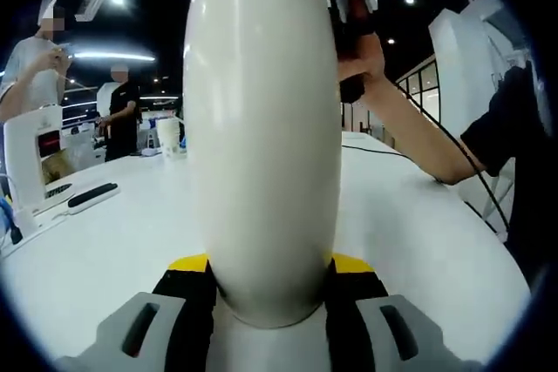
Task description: Grasp the water cup twist off the cup lid place the cup lid on the table
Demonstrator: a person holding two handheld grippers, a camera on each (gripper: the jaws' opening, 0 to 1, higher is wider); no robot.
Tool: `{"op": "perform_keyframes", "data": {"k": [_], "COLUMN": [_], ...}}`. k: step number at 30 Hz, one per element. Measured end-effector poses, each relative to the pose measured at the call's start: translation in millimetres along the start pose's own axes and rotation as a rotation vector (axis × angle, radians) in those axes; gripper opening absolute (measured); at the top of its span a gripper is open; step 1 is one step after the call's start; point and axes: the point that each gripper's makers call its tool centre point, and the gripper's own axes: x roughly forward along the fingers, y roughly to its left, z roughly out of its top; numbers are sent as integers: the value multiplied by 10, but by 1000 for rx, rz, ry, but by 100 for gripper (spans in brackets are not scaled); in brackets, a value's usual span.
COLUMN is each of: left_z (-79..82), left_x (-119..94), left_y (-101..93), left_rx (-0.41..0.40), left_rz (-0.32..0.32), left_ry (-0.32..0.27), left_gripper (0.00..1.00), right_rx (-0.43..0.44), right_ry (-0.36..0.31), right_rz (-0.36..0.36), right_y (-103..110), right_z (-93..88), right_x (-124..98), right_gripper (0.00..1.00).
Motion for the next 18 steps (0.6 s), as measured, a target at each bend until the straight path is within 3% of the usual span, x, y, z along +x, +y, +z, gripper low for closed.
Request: {"op": "perform_keyframes", "data": {"k": [3, 9, 14, 18], "left_z": [1, -5, -6, -13], "left_x": [3, 5, 23, 24], "left_y": [-12, 13, 11, -16], "left_rx": [0, 0, 1, 2], "left_rz": [0, 4, 5, 7], "left_ry": [0, 1, 1, 2], "left_gripper": [50, 50, 50, 50], "right_rx": [-36, -122, -83, -102], "right_ry": [-14, -66, -44, -1], "right_rz": [-96, -293, -343, -406], "right_y": [25, -29, -59, -169], "right_z": [38, 174, 120, 3], "right_x": [-19, -2, 27, 6], "right_gripper": [64, 64, 63, 60]}}
